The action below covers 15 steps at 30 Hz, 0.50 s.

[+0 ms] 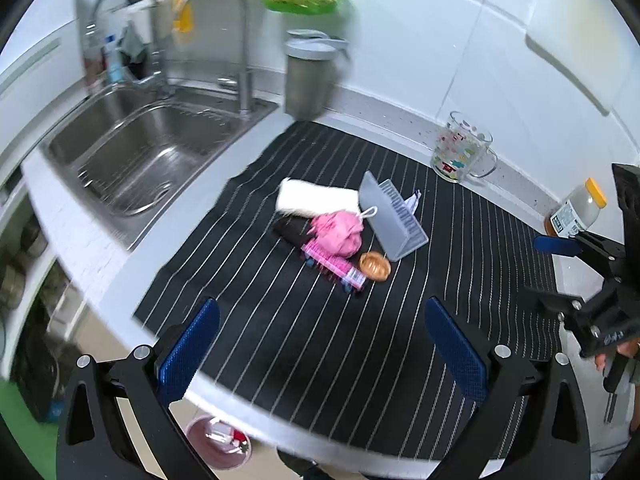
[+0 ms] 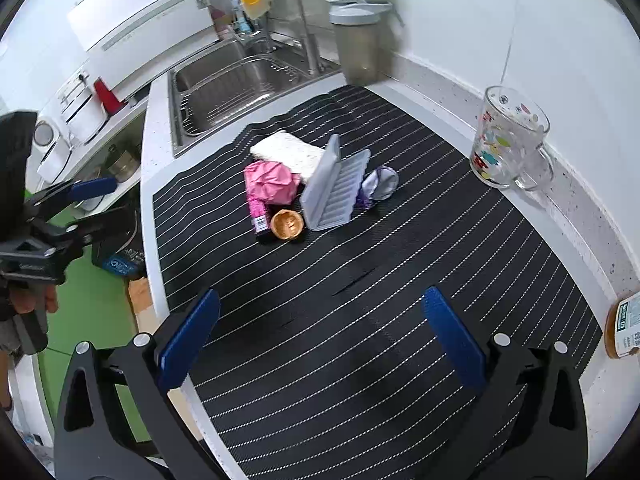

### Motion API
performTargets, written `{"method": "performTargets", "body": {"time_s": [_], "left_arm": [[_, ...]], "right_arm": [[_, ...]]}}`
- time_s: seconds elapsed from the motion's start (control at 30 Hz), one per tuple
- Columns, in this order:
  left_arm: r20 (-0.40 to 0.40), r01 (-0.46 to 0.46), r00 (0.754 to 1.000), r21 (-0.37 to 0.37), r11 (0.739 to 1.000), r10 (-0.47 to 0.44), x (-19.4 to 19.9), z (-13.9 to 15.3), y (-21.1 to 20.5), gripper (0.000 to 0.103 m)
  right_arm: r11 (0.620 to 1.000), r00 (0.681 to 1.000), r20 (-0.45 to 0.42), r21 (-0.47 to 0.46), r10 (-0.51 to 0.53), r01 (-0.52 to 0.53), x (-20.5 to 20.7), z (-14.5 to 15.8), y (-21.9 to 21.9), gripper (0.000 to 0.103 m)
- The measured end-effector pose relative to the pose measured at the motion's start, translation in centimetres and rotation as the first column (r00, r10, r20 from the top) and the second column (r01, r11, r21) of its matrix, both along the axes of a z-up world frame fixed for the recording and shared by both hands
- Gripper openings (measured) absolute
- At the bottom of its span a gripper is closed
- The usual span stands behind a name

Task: Collect trash
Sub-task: 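Move both tools back over the mat, then grasp the pink sponge with the left gripper while the right gripper grasps the ice-cube tray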

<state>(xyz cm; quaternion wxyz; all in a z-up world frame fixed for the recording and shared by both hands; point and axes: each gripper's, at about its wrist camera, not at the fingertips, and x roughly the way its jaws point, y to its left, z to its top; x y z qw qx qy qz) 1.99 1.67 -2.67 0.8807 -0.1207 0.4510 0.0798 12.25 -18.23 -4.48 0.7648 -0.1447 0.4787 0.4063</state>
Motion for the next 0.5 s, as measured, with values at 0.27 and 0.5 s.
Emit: {"method": "performTargets", "body": {"time_s": [0.27, 0.5], "left_arm": [[-0.069, 0.1, 0.993, -0.001, 0.995, -0.099, 7.0, -2.9, 0.7, 0.098], [-0.136, 0.147, 0.98, -0.015, 0.989, -0.148, 11.1, -6.3, 1.4, 0.097]], "right_arm": [[0.996, 0.995, -0.038, -0.002, -0.087, 0.087, 3.1, -1.3, 0.0, 0.1], [0.99, 0.987, -0.079, -0.025, -0.139, 0.137, 5.3, -3.5, -0.5, 0.1]]}}
